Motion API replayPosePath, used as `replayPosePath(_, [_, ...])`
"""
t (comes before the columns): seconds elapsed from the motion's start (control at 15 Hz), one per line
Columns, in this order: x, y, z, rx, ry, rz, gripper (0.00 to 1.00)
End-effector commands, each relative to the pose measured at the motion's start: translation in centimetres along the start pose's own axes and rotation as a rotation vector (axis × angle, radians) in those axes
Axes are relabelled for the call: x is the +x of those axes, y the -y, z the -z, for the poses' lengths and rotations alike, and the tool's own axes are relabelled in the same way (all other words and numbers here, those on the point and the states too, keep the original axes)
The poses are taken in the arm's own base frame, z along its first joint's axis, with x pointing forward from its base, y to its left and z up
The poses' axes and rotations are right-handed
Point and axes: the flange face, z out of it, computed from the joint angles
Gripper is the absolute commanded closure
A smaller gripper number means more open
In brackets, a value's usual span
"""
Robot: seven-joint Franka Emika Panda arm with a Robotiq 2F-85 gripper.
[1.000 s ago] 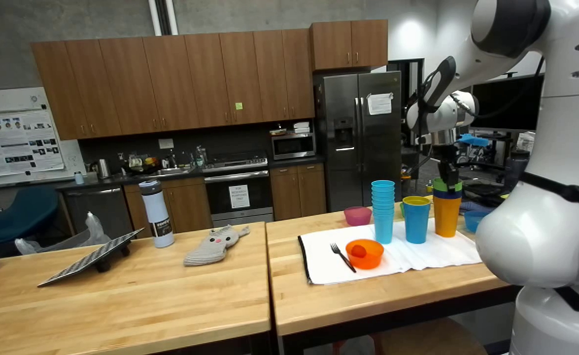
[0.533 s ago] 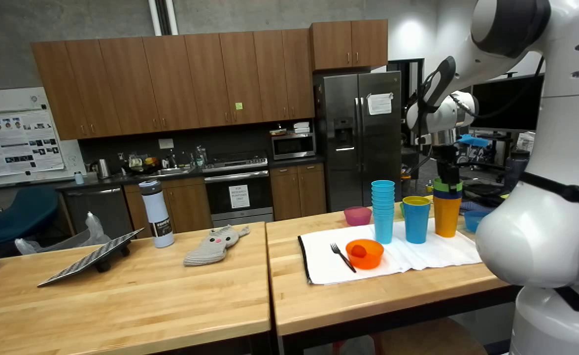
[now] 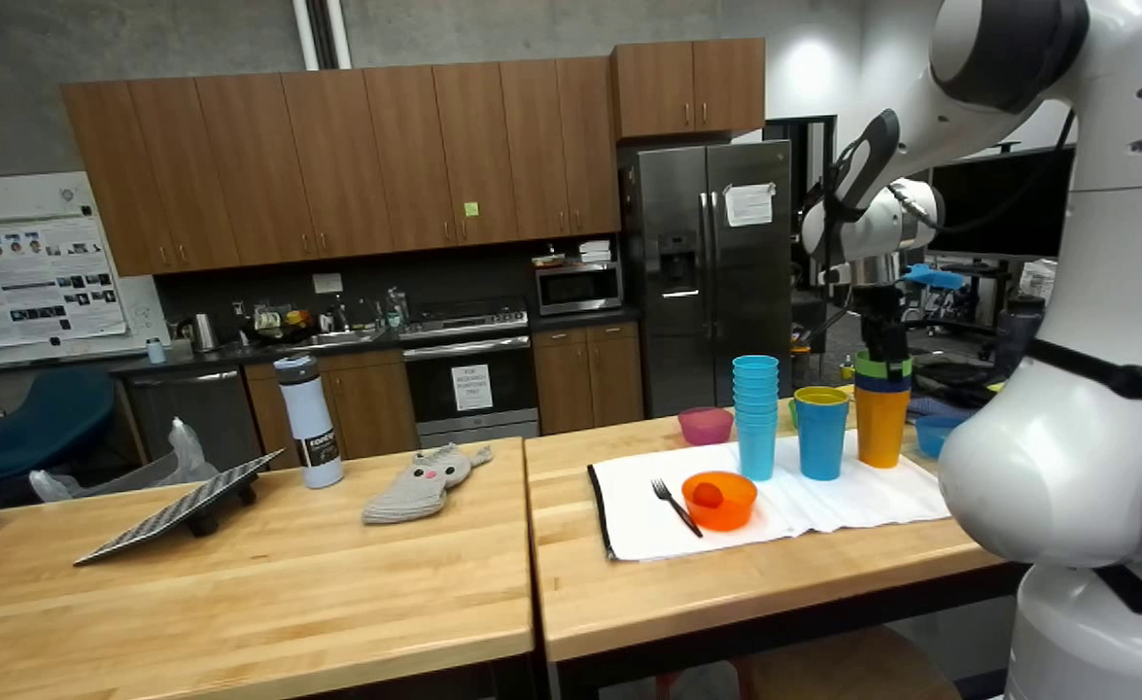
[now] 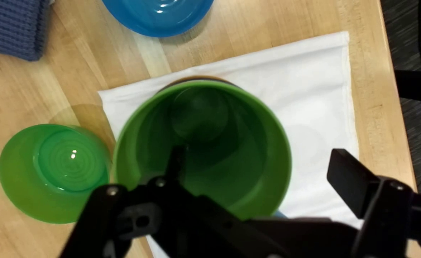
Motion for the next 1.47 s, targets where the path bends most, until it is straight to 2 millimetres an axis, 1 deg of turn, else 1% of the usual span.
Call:
replayPosePath(0.0, [0.0, 0.0, 0.0, 0.002, 0.0, 0.0, 0.0])
replayPosePath(0.2, [-0.2, 0.9, 0.0, 0.009, 0.001, 0.005, 0.0])
replayPosePath(0.6, [-0.3, 1.5, 0.0, 0.01, 0.011, 0.012, 0.0])
replayPosePath(1.0, [-0.7, 1.8, 1.3, -0.016, 0.008, 0.007, 0.0])
replayPosePath(1.13, [-1.1, 2.1, 1.6, -0.025, 0.009, 0.01, 0.0])
replayPosePath(1.4, [-1.2, 2.7, 2.0, -0.034, 0.01, 0.008, 0.0])
